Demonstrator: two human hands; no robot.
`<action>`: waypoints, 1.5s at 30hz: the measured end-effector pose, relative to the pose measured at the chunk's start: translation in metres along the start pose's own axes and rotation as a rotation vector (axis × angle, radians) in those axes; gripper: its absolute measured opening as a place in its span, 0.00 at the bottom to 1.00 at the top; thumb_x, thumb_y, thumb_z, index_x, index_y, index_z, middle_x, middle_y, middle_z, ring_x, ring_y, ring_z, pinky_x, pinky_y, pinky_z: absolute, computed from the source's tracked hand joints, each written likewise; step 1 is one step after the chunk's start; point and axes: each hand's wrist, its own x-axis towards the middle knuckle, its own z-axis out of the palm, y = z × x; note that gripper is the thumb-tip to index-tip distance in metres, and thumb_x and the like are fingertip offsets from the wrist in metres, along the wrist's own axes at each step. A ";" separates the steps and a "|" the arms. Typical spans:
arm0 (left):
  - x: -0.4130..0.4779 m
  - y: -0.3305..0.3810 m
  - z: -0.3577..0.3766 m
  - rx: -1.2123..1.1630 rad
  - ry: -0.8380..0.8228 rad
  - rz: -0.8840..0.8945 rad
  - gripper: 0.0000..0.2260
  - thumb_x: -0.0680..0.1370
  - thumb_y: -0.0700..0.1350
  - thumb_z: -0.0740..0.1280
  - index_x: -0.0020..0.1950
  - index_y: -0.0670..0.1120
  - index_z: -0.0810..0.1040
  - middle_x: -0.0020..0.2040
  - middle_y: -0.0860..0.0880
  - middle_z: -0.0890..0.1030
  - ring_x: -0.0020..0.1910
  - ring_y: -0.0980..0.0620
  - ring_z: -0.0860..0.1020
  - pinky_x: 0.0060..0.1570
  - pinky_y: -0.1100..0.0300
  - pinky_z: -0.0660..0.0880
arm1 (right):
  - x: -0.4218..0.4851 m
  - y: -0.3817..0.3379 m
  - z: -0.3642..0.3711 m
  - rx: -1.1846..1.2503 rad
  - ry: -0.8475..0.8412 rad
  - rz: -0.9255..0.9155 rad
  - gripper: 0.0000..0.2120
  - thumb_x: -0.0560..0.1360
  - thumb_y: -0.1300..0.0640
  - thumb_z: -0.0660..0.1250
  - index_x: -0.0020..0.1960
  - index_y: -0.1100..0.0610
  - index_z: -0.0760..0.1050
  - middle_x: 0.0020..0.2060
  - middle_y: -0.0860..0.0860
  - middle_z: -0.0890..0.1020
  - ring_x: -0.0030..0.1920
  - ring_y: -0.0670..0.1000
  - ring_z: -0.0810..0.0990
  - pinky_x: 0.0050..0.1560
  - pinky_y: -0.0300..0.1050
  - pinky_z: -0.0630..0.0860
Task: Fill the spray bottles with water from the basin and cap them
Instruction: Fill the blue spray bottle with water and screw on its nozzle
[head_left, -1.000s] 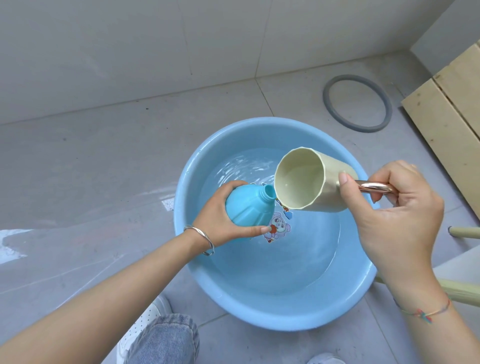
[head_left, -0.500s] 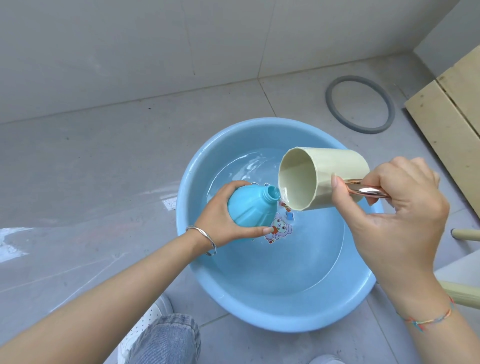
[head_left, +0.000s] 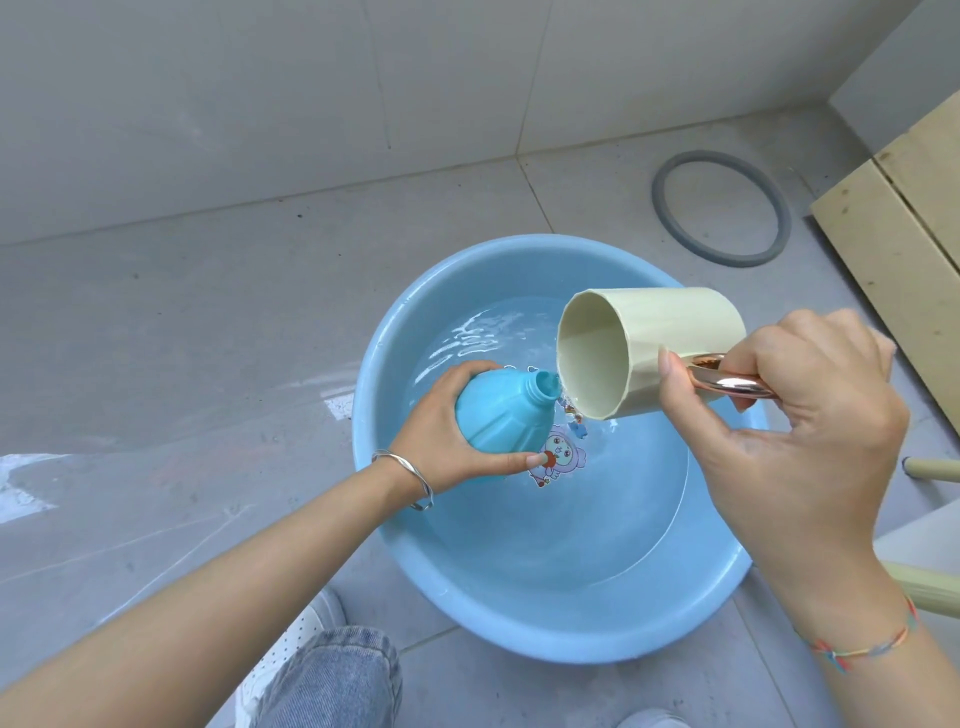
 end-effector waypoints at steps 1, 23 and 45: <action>0.000 0.000 0.000 0.001 0.001 -0.001 0.35 0.52 0.65 0.77 0.57 0.63 0.70 0.56 0.61 0.76 0.55 0.65 0.74 0.54 0.74 0.69 | 0.000 0.000 0.000 -0.002 0.001 -0.007 0.18 0.72 0.58 0.71 0.29 0.62 0.68 0.28 0.51 0.67 0.36 0.50 0.61 0.43 0.46 0.59; 0.000 0.001 0.000 -0.008 -0.001 -0.003 0.34 0.52 0.65 0.76 0.55 0.65 0.70 0.55 0.61 0.75 0.55 0.65 0.75 0.54 0.74 0.69 | -0.001 -0.003 0.000 -0.021 0.010 -0.068 0.17 0.72 0.58 0.71 0.30 0.60 0.68 0.29 0.49 0.64 0.37 0.49 0.59 0.45 0.44 0.59; -0.005 0.014 -0.010 -0.082 0.026 -0.014 0.37 0.53 0.63 0.78 0.60 0.58 0.72 0.55 0.61 0.78 0.53 0.63 0.77 0.51 0.73 0.71 | -0.018 0.026 0.009 0.737 0.257 1.024 0.19 0.75 0.52 0.69 0.32 0.51 0.62 0.26 0.45 0.63 0.30 0.44 0.60 0.35 0.36 0.59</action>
